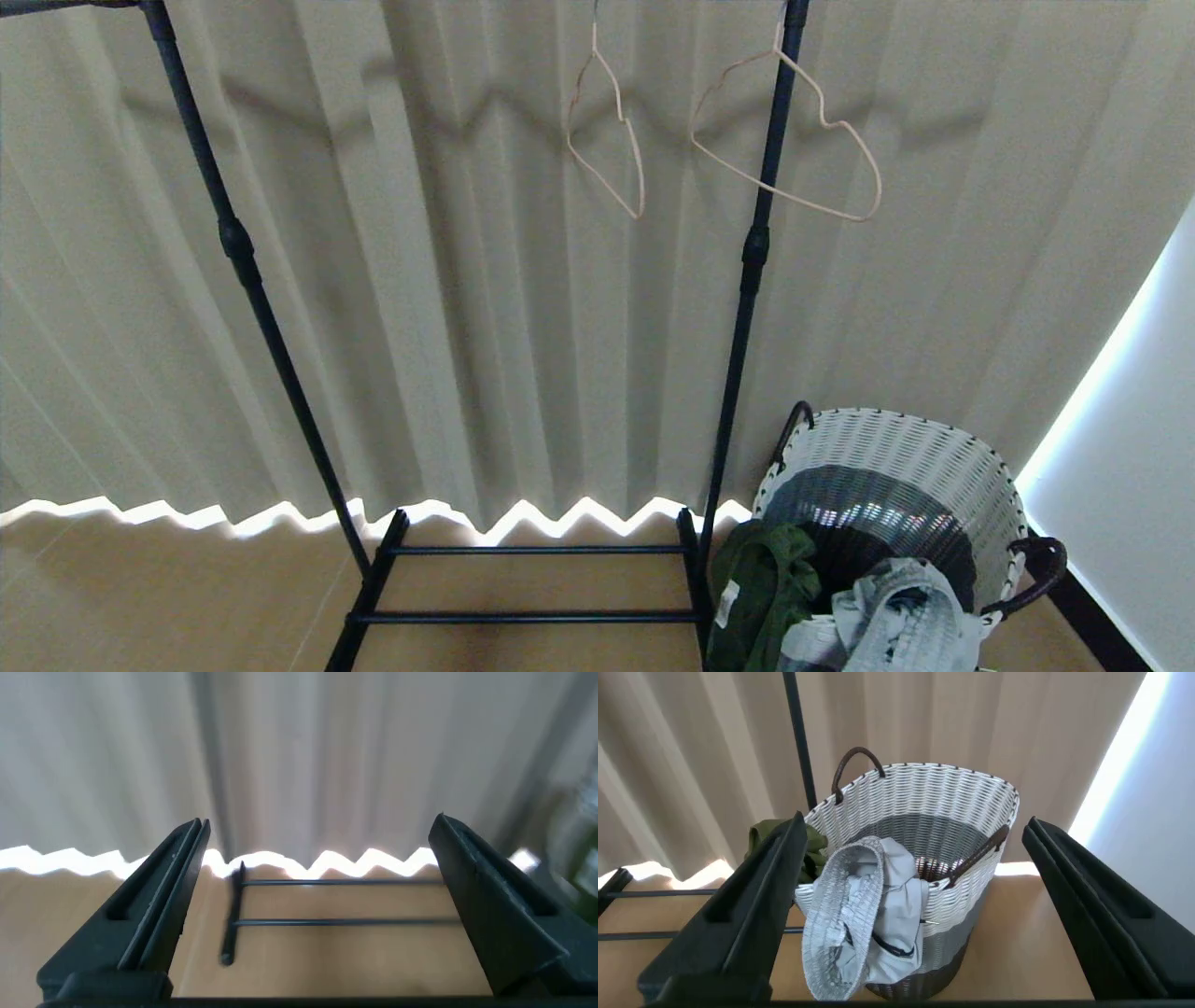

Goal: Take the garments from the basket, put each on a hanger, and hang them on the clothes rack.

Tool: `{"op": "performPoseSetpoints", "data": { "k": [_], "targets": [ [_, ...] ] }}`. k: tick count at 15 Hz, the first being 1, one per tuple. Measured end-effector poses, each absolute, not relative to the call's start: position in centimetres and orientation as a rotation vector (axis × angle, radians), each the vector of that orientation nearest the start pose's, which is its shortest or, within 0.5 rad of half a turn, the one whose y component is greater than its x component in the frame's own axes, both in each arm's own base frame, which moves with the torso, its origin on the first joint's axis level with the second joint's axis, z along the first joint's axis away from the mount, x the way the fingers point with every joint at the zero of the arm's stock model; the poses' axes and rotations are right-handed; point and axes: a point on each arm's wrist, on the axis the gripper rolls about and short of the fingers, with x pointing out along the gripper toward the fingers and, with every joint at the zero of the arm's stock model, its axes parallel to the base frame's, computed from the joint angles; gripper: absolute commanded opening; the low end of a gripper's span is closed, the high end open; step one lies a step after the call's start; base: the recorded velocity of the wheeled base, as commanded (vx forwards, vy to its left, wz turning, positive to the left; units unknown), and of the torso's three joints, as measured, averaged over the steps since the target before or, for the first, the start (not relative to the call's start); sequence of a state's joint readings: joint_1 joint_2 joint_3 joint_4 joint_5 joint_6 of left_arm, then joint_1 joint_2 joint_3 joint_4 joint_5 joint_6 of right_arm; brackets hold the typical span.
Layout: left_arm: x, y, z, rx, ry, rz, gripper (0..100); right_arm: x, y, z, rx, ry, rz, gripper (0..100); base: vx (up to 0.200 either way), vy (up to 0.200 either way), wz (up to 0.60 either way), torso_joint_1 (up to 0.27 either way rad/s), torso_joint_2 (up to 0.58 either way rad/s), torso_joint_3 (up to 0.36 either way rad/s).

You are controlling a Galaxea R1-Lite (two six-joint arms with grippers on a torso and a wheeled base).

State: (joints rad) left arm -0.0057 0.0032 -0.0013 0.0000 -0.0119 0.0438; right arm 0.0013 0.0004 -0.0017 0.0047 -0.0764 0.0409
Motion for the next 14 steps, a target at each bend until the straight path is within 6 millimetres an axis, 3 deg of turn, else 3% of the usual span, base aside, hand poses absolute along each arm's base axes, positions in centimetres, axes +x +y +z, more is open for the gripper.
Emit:
{"op": "performPoseSetpoints", "data": {
  "k": [2,7,14],
  "targets": [
    [-2.27,-0.04,7.59,0.056,0.001,-0.029,100,-2.3,-0.18,7.56,0.043,0.001,-0.076,100,0.0,0.0,0.0,0.0,0.0,0.0],
    [-2.27,-0.04,7.6,0.057,0.001,-0.028,100,-2.29,-0.18,7.52,0.037,0.003,-0.078,100,0.2,0.0,0.0,0.003,0.0,0.006],
    [-2.28,-0.04,7.6,0.056,0.0,-0.028,100,-2.28,-0.19,7.62,0.024,-0.008,-0.08,100,0.0,0.0,0.0,0.0,0.0,0.0]
  ]
}}
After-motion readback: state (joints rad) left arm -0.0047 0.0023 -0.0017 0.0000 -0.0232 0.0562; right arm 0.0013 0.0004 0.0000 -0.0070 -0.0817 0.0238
